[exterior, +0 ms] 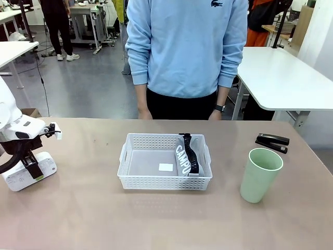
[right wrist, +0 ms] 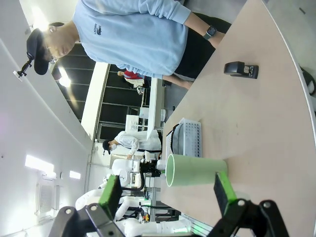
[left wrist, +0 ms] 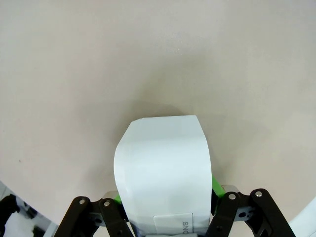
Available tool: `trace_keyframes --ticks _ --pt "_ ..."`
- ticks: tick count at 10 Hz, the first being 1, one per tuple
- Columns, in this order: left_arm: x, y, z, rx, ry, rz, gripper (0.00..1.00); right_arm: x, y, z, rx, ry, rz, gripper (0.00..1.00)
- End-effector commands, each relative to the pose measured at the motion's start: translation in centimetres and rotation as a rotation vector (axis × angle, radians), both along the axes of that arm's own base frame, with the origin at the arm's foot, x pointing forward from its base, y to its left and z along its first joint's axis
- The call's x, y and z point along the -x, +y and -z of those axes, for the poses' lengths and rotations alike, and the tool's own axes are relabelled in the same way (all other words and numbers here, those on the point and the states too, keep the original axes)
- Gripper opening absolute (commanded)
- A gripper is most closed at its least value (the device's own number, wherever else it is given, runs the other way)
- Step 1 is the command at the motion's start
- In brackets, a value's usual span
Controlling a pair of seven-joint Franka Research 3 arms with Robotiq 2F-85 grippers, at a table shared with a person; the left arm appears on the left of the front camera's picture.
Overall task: Efficiently arrange items inside the basket to fit them all.
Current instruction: Pick up the Digital clock and place it inside the Organizing basket.
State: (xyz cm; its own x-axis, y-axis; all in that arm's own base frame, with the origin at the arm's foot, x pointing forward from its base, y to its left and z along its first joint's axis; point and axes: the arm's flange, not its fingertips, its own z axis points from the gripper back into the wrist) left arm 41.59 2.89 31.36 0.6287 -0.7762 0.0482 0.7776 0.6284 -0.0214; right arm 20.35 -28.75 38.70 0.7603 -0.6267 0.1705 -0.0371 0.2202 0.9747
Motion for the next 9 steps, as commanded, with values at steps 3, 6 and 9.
trace_keyframes --ticks 3,6,9 --pt "8.2 -0.1 -5.7 0.01 -0.136 -0.032 0.0 -0.2 0.0 -0.2 0.004 -0.034 0.006 1.0" --pt "10.3 0.0 -14.6 0.012 -0.22 0.069 0.0 -0.2 0.0 -0.2 0.004 -0.034 0.006 1.0" --pt "11.9 0.1 -19.2 0.054 -0.163 0.085 0.0 -0.2 0.0 -0.2 0.004 -0.034 0.006 1.0"
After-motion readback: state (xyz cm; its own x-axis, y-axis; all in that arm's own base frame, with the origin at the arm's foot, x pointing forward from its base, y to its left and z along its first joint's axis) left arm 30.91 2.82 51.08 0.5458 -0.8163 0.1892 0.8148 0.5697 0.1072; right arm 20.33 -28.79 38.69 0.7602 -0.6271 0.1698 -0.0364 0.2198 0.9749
